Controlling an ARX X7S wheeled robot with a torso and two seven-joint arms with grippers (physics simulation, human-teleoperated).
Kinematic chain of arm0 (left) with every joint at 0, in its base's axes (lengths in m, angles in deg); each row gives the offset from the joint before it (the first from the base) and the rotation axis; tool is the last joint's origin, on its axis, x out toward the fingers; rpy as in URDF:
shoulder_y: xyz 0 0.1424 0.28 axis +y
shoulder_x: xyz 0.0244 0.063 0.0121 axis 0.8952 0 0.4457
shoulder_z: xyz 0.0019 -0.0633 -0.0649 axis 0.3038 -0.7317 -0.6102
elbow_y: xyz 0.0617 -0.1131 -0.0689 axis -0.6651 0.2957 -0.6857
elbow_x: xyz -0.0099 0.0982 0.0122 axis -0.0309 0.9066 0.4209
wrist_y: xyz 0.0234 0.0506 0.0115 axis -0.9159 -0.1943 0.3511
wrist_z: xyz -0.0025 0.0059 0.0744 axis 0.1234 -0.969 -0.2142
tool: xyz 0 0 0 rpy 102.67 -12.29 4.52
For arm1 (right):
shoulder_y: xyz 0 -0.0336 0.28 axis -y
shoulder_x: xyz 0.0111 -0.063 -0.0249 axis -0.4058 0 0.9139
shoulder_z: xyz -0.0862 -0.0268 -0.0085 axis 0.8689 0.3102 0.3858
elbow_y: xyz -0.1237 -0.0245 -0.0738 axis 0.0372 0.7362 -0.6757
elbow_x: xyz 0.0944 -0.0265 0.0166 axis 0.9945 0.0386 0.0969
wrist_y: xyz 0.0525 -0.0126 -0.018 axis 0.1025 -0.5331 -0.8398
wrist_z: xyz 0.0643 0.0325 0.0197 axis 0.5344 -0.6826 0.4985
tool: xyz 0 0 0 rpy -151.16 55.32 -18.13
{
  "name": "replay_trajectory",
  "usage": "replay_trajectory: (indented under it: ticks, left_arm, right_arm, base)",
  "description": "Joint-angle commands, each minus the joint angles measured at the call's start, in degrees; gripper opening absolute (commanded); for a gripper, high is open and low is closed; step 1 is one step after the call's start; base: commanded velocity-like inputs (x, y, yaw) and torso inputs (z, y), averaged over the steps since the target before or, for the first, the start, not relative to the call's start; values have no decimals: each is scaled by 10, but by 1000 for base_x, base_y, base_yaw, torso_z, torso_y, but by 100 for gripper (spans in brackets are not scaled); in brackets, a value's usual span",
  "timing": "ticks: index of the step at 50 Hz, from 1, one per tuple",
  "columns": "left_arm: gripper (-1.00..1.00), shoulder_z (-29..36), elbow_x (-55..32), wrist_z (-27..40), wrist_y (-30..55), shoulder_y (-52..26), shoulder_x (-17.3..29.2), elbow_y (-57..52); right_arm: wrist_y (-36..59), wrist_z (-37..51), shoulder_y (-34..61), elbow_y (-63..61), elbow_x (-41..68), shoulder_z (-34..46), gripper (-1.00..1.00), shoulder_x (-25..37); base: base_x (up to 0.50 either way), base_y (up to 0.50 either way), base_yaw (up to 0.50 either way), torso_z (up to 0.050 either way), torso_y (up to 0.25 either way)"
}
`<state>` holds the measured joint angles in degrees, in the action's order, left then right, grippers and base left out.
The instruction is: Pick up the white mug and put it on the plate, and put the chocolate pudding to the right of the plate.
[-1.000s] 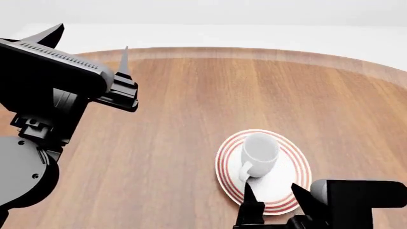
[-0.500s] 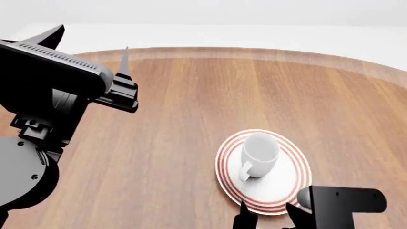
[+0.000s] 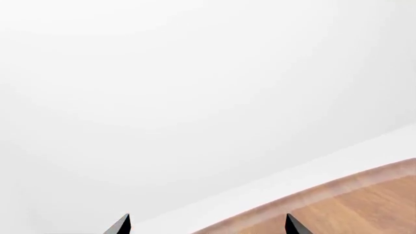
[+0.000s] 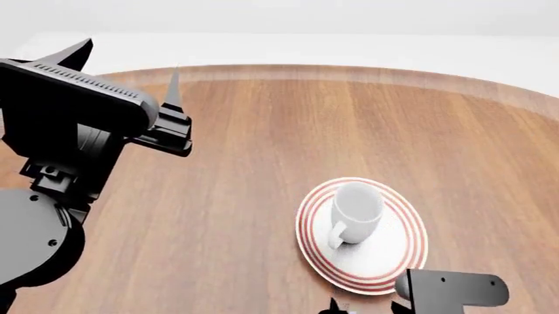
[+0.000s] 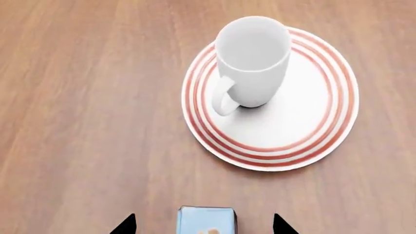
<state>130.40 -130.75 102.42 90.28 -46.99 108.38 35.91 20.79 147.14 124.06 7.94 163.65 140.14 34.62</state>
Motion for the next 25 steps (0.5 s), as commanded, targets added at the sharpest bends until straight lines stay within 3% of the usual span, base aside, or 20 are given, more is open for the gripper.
replay_trajectory:
  ticks: [1,25]
  left_arm:
    - [100,-17,5,-12,0,5,-13,3]
    - [100,-19,2,-13,-7,14,-14,5]
  right_arm:
    - [15,-16,-52,12,7,-48,100,-13]
    - [-4,-73,-67,41,52,-50,100,-10]
  base:
    - [0,0,0,0,0]
    - [0,0,0,0,0]
